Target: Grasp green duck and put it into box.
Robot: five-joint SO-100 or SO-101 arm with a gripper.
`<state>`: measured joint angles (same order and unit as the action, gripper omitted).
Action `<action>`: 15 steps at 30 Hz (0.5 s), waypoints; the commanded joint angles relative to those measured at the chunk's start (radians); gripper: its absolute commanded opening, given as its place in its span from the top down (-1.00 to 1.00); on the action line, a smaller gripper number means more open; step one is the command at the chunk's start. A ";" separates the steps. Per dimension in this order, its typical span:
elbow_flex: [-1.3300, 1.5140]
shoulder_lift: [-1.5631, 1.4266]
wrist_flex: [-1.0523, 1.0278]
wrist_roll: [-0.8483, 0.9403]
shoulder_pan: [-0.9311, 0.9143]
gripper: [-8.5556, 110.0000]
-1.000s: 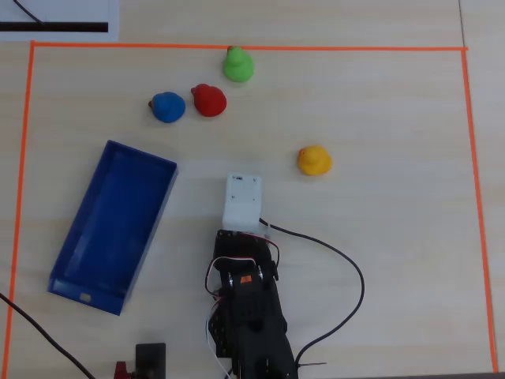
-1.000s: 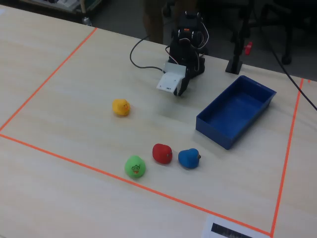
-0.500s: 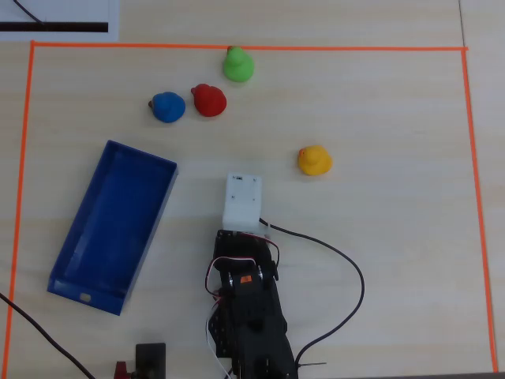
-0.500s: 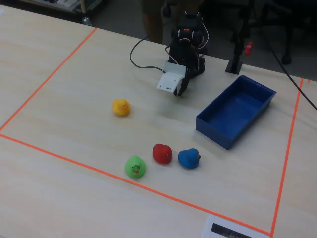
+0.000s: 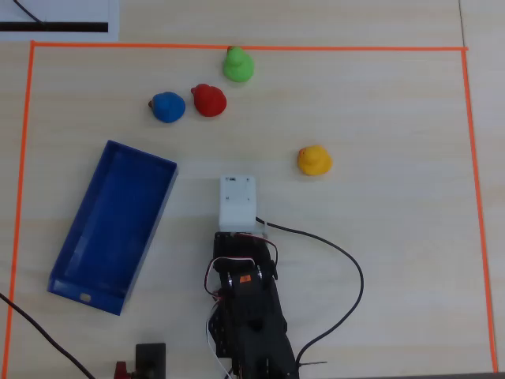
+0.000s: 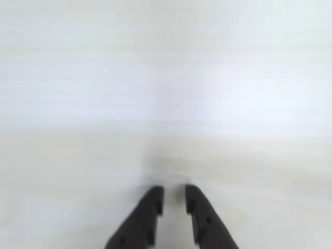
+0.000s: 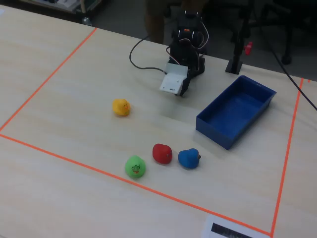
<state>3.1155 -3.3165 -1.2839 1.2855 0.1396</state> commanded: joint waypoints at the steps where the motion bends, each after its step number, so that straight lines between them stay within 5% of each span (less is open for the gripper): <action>1: -0.005 0.006 -0.023 0.008 -0.041 0.85; 6: -0.106 0.158 0.123 0.044 -0.161 0.85; 15: -0.752 0.615 0.265 0.038 -0.368 0.61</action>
<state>2.6707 -2.8271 -1.0477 1.3300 -0.1856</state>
